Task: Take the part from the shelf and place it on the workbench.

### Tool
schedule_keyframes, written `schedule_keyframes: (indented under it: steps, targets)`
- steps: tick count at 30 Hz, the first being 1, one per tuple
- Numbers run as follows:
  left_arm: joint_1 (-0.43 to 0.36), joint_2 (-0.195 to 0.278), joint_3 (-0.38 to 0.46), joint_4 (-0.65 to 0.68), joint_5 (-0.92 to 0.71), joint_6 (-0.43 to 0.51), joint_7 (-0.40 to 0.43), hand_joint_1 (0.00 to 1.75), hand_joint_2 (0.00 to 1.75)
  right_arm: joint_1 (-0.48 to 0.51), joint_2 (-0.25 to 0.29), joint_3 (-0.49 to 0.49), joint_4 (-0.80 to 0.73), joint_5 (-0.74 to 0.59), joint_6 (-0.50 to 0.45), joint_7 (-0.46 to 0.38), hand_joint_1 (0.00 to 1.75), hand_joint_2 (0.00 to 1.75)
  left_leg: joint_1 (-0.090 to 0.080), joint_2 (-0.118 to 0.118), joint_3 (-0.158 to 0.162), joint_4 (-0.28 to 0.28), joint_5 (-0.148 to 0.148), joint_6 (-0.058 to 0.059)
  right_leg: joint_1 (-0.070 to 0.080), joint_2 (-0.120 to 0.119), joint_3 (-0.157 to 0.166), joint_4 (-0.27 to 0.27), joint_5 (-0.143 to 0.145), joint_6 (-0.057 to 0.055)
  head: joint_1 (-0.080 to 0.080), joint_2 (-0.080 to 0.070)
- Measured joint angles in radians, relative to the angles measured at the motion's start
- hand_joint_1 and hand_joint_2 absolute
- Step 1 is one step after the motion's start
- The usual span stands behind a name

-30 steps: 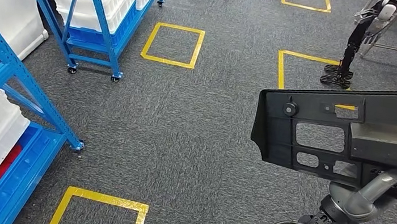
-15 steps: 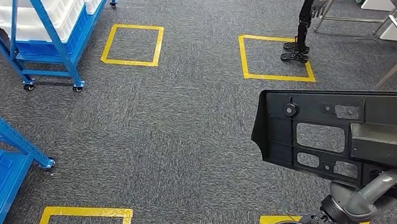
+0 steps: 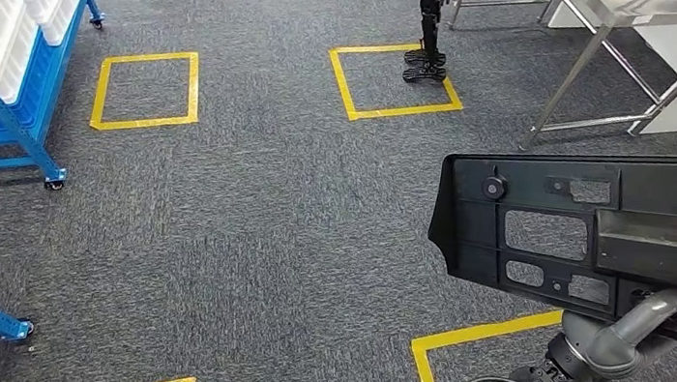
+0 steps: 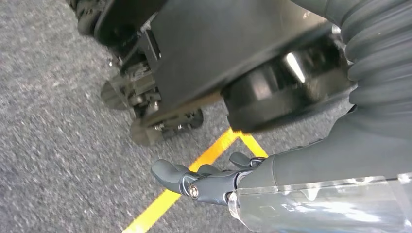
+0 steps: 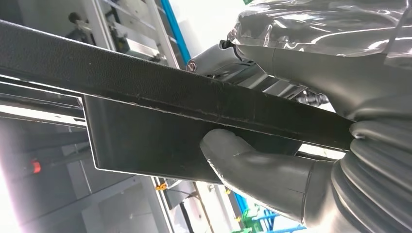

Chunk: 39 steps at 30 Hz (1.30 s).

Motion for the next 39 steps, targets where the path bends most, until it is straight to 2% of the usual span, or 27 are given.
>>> schedule_keyframes:
  steps: [1, 3, 5, 6, 7, 9, 11, 12, 14, 15, 16, 17, 19, 20, 21, 22, 24, 26, 28, 29, 30, 32, 34, 36, 37, 38, 39]
  targets:
    - [-0.003, 0.000, 0.000, 0.000, 0.001, -0.001, 0.000, 0.00, 1.75, 0.000, 0.000, 0.000, 0.000, 0.001, 0.000, -0.001, 1.75, 1.75, 0.002, 0.015, 0.003, -0.009, 0.005, 0.005, 0.002, -0.030, -0.012, 0.023, -0.016, 0.004, 0.000, 0.000]
    - [-0.005, 0.000, 0.000, 0.000, 0.004, -0.003, 0.001, 0.00, 1.75, 0.001, 0.000, -0.001, 0.000, 0.001, 0.000, -0.002, 1.75, 1.75, 0.002, 0.047, 0.006, -0.020, 0.010, 0.011, 0.003, -0.100, -0.063, 0.125, -0.075, 0.011, 0.000, 0.000]
    - [-0.003, 0.000, 0.000, 0.000, 0.006, -0.003, 0.002, 0.00, 1.75, 0.005, 0.001, -0.001, 0.001, 0.000, 0.000, -0.002, 1.75, 1.75, 0.001, 0.080, 0.005, -0.020, 0.008, 0.011, -0.007, -0.121, -0.121, 0.243, -0.123, 0.022, 0.000, 0.000]
    - [-0.002, 0.001, 0.000, 0.000, 0.007, -0.003, 0.002, 0.00, 1.75, 0.008, 0.001, -0.001, 0.001, 0.000, 0.000, -0.002, 1.75, 1.75, 0.002, 0.096, 0.005, -0.020, 0.007, 0.009, -0.013, -0.126, -0.130, 0.263, -0.123, 0.028, 0.000, 0.000]
    - [-0.002, 0.001, 0.000, 0.000, 0.008, -0.003, 0.002, 0.00, 1.75, 0.010, 0.002, -0.002, 0.001, 0.000, -0.001, -0.002, 1.75, 1.75, 0.003, 0.112, 0.006, -0.019, 0.004, 0.006, -0.018, -0.131, -0.117, 0.242, -0.104, 0.033, 0.000, 0.000]
    - [-0.004, 0.001, 0.000, 0.000, 0.008, -0.003, 0.002, 0.00, 1.75, 0.012, 0.002, -0.002, 0.000, 0.000, -0.002, -0.002, 1.75, 1.75, 0.004, 0.138, 0.010, -0.014, -0.003, -0.004, -0.024, -0.168, -0.042, 0.108, -0.046, 0.041, 0.000, 0.000]
    - [-0.005, 0.001, 0.000, 0.000, 0.009, -0.003, 0.002, 0.00, 1.75, 0.014, 0.006, -0.003, 0.000, 0.001, -0.003, -0.002, 1.75, 1.75, 0.002, 0.158, 0.014, -0.005, -0.014, -0.018, -0.019, -0.202, 0.015, 0.006, -0.016, 0.036, 0.000, 0.000]
    - [-0.005, 0.001, 0.000, 0.000, 0.010, -0.003, 0.002, 0.00, 1.75, 0.015, 0.008, -0.004, 0.000, 0.002, -0.003, -0.002, 1.75, 1.75, 0.000, 0.167, 0.016, -0.003, -0.018, -0.025, -0.015, -0.206, 0.023, -0.009, -0.017, 0.029, 0.000, 0.000]
    - [-0.007, 0.000, 0.000, 0.000, 0.011, -0.003, 0.002, 0.00, 1.75, 0.017, 0.012, -0.006, -0.001, 0.003, -0.003, -0.002, 1.75, 1.75, 0.001, 0.185, 0.023, -0.003, -0.023, -0.037, -0.011, -0.181, 0.021, -0.007, -0.017, 0.014, 0.000, 0.000]
    - [-0.008, 0.000, 0.000, 0.000, 0.012, -0.003, 0.002, 0.00, 1.75, 0.019, 0.013, -0.007, -0.002, 0.004, -0.003, -0.002, 1.75, 1.75, 0.003, 0.182, 0.025, 0.002, -0.030, -0.043, -0.011, -0.170, 0.022, -0.009, -0.016, 0.007, 0.000, 0.000]
    - [-0.010, -0.001, 0.000, 0.000, 0.012, -0.003, 0.002, 0.00, 1.75, 0.019, 0.014, -0.009, -0.004, 0.004, -0.003, -0.002, 1.75, 1.75, 0.007, 0.163, 0.019, 0.023, -0.048, -0.048, -0.013, -0.159, 0.023, -0.011, -0.014, 0.000, 0.000, 0.000]
    - [-0.011, -0.001, 0.000, 0.000, 0.013, -0.003, 0.002, 0.00, 1.75, 0.018, 0.016, -0.010, -0.006, 0.005, -0.003, -0.002, 1.75, 1.75, 0.010, 0.135, 0.002, 0.066, -0.076, -0.051, -0.014, -0.147, 0.025, -0.013, -0.013, -0.007, 0.000, 0.000]
    - [-0.009, -0.001, 0.000, 0.000, 0.015, -0.003, 0.002, 0.00, 1.75, 0.018, 0.020, -0.010, -0.007, 0.005, -0.003, -0.002, 1.75, 1.75, 0.012, 0.083, -0.062, 0.206, -0.144, -0.051, -0.012, -0.123, 0.024, -0.013, -0.012, -0.016, 0.000, 0.000]
    - [-0.006, -0.001, 0.000, 0.000, 0.015, -0.003, 0.002, 0.00, 1.75, 0.019, 0.022, -0.011, -0.007, 0.005, -0.003, -0.002, 1.75, 1.75, 0.011, 0.074, -0.096, 0.272, -0.166, -0.050, -0.009, -0.109, 0.024, -0.013, -0.012, -0.018, 0.000, 0.000]
    - [-0.004, -0.001, 0.000, 0.000, 0.016, -0.003, 0.002, 0.00, 1.75, 0.020, 0.023, -0.011, -0.007, 0.005, -0.003, -0.002, 1.75, 1.75, 0.010, 0.071, -0.119, 0.310, -0.169, -0.048, -0.006, -0.093, 0.024, -0.012, -0.012, -0.019, 0.000, 0.000]
    - [-0.003, -0.001, 0.000, 0.000, 0.016, -0.003, 0.002, 0.00, 1.75, 0.021, 0.024, -0.012, -0.007, 0.005, -0.003, -0.002, 1.75, 1.75, 0.009, 0.068, -0.123, 0.306, -0.151, -0.044, -0.003, -0.077, 0.025, -0.012, -0.011, -0.019, 0.000, 0.000]
    - [-0.003, 0.000, 0.000, 0.000, 0.016, -0.003, 0.002, 0.00, 1.75, 0.021, 0.025, -0.013, -0.007, 0.005, -0.003, -0.002, 1.75, 1.75, 0.007, 0.047, -0.079, 0.190, -0.071, -0.030, 0.000, -0.045, 0.028, -0.011, -0.011, -0.019, 0.000, 0.000]
    - [-0.004, 0.001, 0.000, 0.000, 0.016, -0.003, 0.002, 0.00, 1.75, 0.021, 0.025, -0.014, -0.007, 0.005, -0.003, -0.002, 1.75, 1.75, 0.008, -0.009, -0.027, 0.061, -0.017, -0.018, 0.000, -0.019, 0.025, -0.009, -0.010, -0.013, 0.000, 0.000]
    - [-0.003, 0.002, 0.000, 0.000, 0.016, -0.002, 0.002, 0.00, 1.75, 0.022, 0.026, -0.016, -0.007, 0.005, -0.003, -0.002, 1.75, 1.75, 0.006, -0.038, -0.010, 0.020, -0.012, -0.012, -0.006, 0.005, 0.017, -0.008, -0.006, -0.001, 0.000, 0.000]
    - [-0.004, 0.002, 0.000, 0.000, 0.017, -0.002, 0.002, 0.00, 1.75, 0.023, 0.027, -0.016, -0.008, 0.005, -0.003, -0.002, 1.75, 1.75, 0.005, -0.027, -0.008, 0.015, -0.010, -0.010, -0.008, 0.018, 0.014, -0.010, -0.002, 0.007, 0.000, 0.000]
    - [-0.005, 0.002, 0.000, 0.000, 0.017, -0.002, 0.002, 0.00, 1.75, 0.024, 0.027, -0.016, -0.008, 0.005, -0.003, -0.002, 1.75, 1.75, 0.005, -0.014, -0.005, 0.009, -0.006, -0.006, -0.009, 0.015, 0.011, -0.009, -0.003, 0.013, 0.000, 0.000]
    - [-0.008, 0.000, 0.000, 0.000, 0.017, -0.001, 0.002, 0.00, 1.75, 0.024, 0.027, -0.016, -0.010, 0.005, -0.003, -0.002, 1.75, 1.75, 0.007, 0.017, 0.000, -0.007, 0.004, 0.006, -0.005, -0.040, -0.013, 0.035, -0.032, 0.022, 0.000, 0.000]
    - [-0.006, 0.000, 0.000, 0.000, 0.018, 0.000, 0.001, 0.00, 1.75, 0.022, 0.028, -0.017, -0.011, 0.005, -0.003, -0.002, 1.75, 1.75, 0.005, 0.050, 0.001, -0.012, 0.006, 0.012, -0.005, -0.109, -0.073, 0.157, -0.098, 0.029, 0.000, 0.000]
    - [-0.002, 0.000, 0.000, 0.000, 0.018, 0.000, 0.002, 0.00, 1.75, 0.024, 0.028, -0.017, -0.010, 0.005, -0.003, -0.002, 1.75, 1.75, 0.004, 0.083, 0.000, -0.011, 0.004, 0.012, -0.010, -0.125, -0.127, 0.268, -0.137, 0.037, 0.000, 0.000]
    - [-0.001, 0.000, 0.000, 0.000, 0.018, 0.000, 0.002, 0.00, 1.75, 0.025, 0.028, -0.018, -0.010, 0.005, -0.003, -0.002, 1.75, 1.75, 0.004, 0.099, 0.000, -0.011, 0.003, 0.011, -0.012, -0.129, -0.128, 0.274, -0.128, 0.040, 0.000, 0.000]
    - [-0.002, -0.001, 0.000, 0.000, 0.018, 0.000, 0.002, 0.00, 1.75, 0.026, 0.028, -0.018, -0.010, 0.005, -0.003, -0.002, 1.75, 1.75, 0.004, 0.114, 0.001, -0.010, 0.001, 0.009, -0.015, -0.135, -0.106, 0.235, -0.102, 0.043, 0.000, 0.000]
    - [-0.002, -0.001, 0.000, 0.000, 0.018, 0.000, 0.002, 0.00, 1.75, 0.025, 0.028, -0.018, -0.010, 0.005, -0.003, -0.002, 1.75, 1.75, 0.004, 0.127, 0.002, -0.008, -0.002, 0.006, -0.016, -0.149, -0.065, 0.163, -0.067, 0.044, 0.000, 0.000]
